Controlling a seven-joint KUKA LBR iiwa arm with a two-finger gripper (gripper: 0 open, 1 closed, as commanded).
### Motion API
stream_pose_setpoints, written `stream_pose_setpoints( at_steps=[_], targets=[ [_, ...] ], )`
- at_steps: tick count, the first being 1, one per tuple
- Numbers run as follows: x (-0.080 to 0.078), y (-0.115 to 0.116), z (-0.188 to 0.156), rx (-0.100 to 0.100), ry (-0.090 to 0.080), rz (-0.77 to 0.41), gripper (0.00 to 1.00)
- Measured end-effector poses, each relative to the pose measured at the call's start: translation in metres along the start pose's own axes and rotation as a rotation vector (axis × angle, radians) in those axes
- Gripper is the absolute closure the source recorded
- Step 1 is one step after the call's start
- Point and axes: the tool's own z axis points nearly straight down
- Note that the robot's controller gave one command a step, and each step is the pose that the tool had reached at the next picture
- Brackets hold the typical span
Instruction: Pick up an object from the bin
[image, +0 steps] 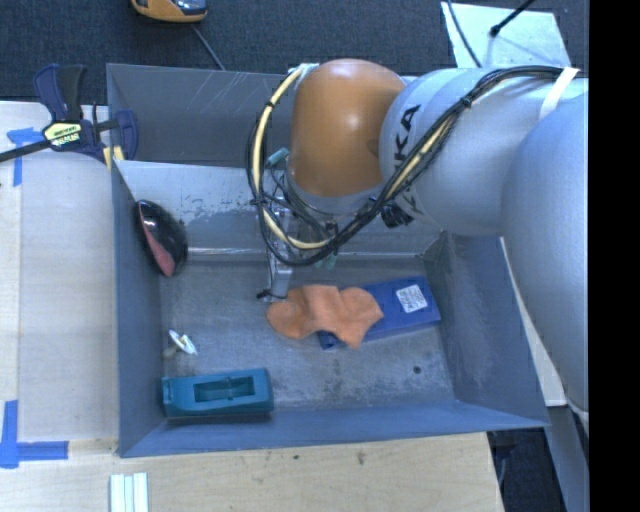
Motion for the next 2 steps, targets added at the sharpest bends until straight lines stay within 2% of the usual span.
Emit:
stream_pose_setpoints(
  at_steps=[1,2],
  targets=[
    [0.0,0.0,0.0,0.0,0.0,0.0,0.0],
    [0.015,-0.013,0.031,-0.001,-0.005,-0.088,0.0]
  ],
)
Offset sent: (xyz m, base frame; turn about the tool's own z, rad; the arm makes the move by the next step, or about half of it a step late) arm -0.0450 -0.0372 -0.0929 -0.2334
